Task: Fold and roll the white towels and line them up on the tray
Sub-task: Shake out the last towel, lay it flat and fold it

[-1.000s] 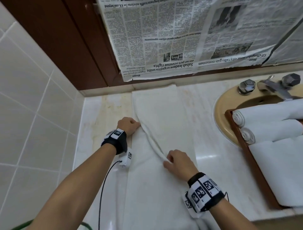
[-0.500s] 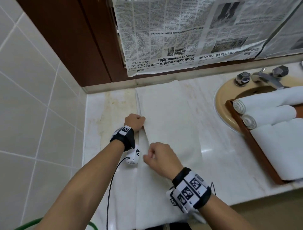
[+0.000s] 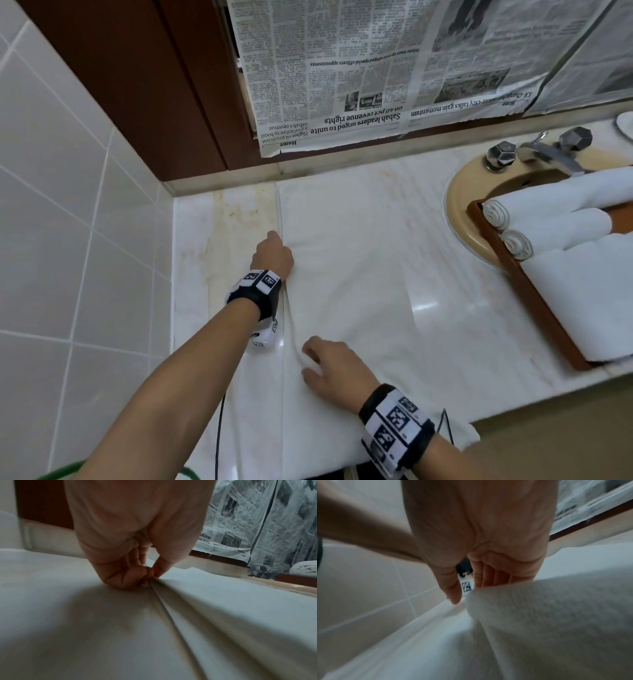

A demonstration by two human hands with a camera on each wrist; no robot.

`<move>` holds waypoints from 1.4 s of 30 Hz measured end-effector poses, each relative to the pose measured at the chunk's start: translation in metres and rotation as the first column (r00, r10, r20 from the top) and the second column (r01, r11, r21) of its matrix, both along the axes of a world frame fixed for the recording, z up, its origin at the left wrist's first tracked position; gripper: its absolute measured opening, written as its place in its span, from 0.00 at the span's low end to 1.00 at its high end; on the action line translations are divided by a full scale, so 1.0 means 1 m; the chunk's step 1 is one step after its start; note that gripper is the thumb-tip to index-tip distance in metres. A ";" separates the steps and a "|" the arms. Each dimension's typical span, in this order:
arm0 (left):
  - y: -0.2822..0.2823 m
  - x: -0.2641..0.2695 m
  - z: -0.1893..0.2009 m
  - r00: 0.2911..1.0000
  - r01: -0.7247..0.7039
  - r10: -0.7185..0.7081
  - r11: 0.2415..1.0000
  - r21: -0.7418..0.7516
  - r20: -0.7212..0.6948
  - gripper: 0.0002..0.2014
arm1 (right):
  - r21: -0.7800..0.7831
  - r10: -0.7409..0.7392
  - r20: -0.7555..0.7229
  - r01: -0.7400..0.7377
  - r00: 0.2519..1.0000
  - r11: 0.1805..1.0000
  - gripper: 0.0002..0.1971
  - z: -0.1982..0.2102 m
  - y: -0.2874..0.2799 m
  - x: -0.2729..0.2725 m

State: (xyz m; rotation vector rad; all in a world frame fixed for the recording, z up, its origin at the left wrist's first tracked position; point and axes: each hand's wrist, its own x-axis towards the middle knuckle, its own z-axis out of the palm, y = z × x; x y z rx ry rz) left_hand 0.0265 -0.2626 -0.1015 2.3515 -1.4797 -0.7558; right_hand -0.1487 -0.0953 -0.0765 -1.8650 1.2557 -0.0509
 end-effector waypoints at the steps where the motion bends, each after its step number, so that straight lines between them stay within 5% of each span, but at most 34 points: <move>1: 0.002 -0.001 -0.002 1.000 0.007 -0.007 1.000 -0.029 0.011 0.12 | 0.002 -0.044 0.070 0.044 0.997 0.999 0.13 0.003 -0.003 -0.007; 5: 0.015 0.000 -0.006 0.988 0.150 -0.137 0.967 -0.206 0.074 0.20 | -0.191 -0.215 0.122 0.235 0.969 0.953 0.20 0.003 -0.039 -0.046; 10: 0.017 -0.006 -0.008 0.874 0.445 -0.426 0.895 -0.030 0.234 0.24 | -0.373 -0.110 -0.184 0.034 0.977 0.927 0.38 -0.012 -0.128 -0.072; 14: -0.004 -0.019 -0.018 0.859 0.447 -0.454 0.890 0.085 0.235 0.27 | -0.315 0.078 -0.400 -0.217 0.913 0.924 0.33 -0.028 -0.176 -0.050; 18: -0.015 -0.023 -0.030 0.875 0.409 -0.423 0.906 0.109 0.234 0.27 | -0.299 0.185 -0.432 -0.333 0.883 0.894 0.31 -0.042 -0.202 -0.037; 26: -0.046 0.006 -0.025 0.952 0.186 -0.215 0.972 0.146 0.219 0.28 | -0.291 -0.071 -0.458 -0.074 0.886 0.954 0.33 -0.043 -0.268 -0.088; 29: -0.074 -0.009 -0.020 0.927 0.289 -0.286 0.957 0.024 0.242 0.27 | -0.353 -0.005 -0.403 -0.150 0.915 0.924 0.32 -0.038 -0.288 -0.063; 35: -0.118 -0.023 -0.031 0.919 0.321 -0.342 0.937 0.135 0.193 0.27 | -0.334 0.139 -0.419 -0.295 0.897 0.895 0.30 -0.049 -0.332 -0.023; 42: -0.125 0.011 -0.026 0.960 0.180 -0.216 0.964 0.193 0.181 0.29 | -0.291 -0.090 -0.476 -0.061 0.875 0.955 0.32 -0.047 -0.360 -0.087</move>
